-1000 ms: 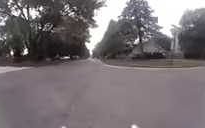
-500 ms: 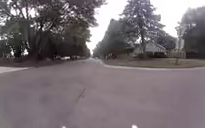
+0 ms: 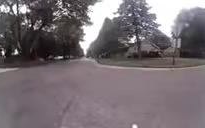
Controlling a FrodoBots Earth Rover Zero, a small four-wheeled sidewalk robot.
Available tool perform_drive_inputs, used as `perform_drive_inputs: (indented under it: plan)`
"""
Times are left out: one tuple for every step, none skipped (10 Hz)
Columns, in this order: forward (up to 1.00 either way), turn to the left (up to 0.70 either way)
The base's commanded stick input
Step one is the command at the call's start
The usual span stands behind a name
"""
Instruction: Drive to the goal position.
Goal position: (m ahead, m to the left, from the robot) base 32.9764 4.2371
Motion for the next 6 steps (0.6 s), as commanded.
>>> perform_drive_inputs:
  plan:
    - [1.00,0.00]
    - [1.00,0.00]
    - [1.00,0.00]
    - [1.00,0.00]
    - [1.00,0.00]
    - [1.00,0.00]
